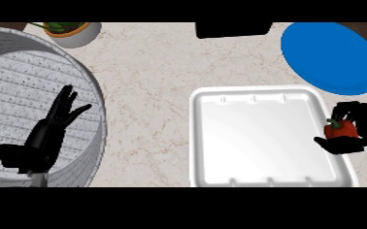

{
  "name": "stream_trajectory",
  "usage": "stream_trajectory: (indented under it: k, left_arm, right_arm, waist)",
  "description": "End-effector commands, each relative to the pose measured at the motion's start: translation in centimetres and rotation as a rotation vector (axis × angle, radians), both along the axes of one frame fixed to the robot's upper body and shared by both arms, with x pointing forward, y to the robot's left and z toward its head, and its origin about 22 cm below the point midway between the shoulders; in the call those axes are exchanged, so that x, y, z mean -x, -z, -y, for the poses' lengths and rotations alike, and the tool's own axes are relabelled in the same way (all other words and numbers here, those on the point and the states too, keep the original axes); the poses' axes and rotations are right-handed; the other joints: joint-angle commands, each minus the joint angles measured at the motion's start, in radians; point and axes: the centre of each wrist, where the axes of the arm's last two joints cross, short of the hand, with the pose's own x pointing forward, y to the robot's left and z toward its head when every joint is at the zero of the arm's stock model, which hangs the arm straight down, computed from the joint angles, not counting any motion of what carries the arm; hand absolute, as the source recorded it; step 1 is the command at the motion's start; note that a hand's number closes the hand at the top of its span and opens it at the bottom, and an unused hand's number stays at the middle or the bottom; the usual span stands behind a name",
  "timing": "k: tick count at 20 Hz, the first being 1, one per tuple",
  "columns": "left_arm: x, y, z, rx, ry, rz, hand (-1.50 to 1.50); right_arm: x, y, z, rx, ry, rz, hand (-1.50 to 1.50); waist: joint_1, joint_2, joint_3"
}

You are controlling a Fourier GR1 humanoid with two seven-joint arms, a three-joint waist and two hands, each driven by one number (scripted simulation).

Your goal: Pick the bell pepper from the tray and place it in the plate

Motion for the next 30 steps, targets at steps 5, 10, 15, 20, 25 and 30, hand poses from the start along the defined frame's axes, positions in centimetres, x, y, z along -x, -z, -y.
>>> stream_trajectory:
  k: [5,10,15,20,25,30]
  left_arm:
    - [0.8,1.0,-1.2,-0.032,-0.053,-0.062,0.00]
    - [0.6,1.6,0.0,-0.023,-0.014,-0.049,0.00]
    - [0.3,2.1,1.1,-0.033,0.007,-0.035,0.00]
    - [-0.9,1.3,1.2,-0.043,0.061,-0.050,0.00]
    - [-2.9,0.7,2.1,-0.049,0.063,-0.052,0.00]
    - [-1.9,1.7,2.1,-0.049,0.077,-0.045,0.00]
  right_arm:
    - [2.2,-7.7,13.5,-0.015,-0.043,0.215,1.50]
    - [4.7,-11.5,19.6,-0.053,-0.081,0.356,1.50]
    - [7.5,-13.2,23.7,-0.067,-0.102,0.555,1.50]
    - [7.6,-14.2,25.5,-0.096,-0.100,0.601,1.50]
    - [5.6,-14.6,25.2,-0.140,-0.155,0.587,1.50]
    - [2.8,-15.7,24.1,-0.152,-0.191,0.561,1.50]
  waist:
    - [-0.008,0.014,-0.014]
    - [0.021,0.018,-0.017]
    - [0.048,0.015,-0.019]
    - [0.102,0.022,-0.020]
    - [0.098,0.018,-0.023]
    - [0.114,0.020,-0.024]
